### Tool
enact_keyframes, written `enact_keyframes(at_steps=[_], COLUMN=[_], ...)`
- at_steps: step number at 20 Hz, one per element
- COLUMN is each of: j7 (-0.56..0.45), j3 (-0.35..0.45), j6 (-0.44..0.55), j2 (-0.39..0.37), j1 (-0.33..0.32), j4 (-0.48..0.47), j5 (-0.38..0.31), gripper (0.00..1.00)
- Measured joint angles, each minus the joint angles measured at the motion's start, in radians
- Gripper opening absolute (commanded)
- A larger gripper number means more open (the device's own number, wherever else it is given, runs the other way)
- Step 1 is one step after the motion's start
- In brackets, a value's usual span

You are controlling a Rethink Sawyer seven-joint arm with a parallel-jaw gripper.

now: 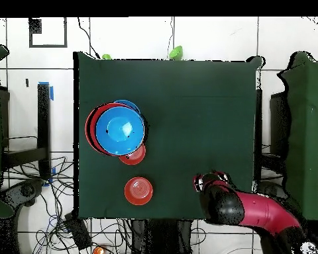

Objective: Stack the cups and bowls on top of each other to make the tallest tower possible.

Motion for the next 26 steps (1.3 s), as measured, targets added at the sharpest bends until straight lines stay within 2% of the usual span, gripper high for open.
enact_keyframes(at_steps=[8, 17, 26], j7=[0.000, 0.002, 0.084], j3=[-0.044, -0.049, -0.084], j6=[0.000, -0.024, -0.116], j2=[-0.076, -0.060, -0.026], j1=[0.064, 0.098, 0.194], j4=[0.087, 0.090, 0.090], j5=[0.000, 0.008, 0.051], gripper=[1.00, 1.00, 1.00])
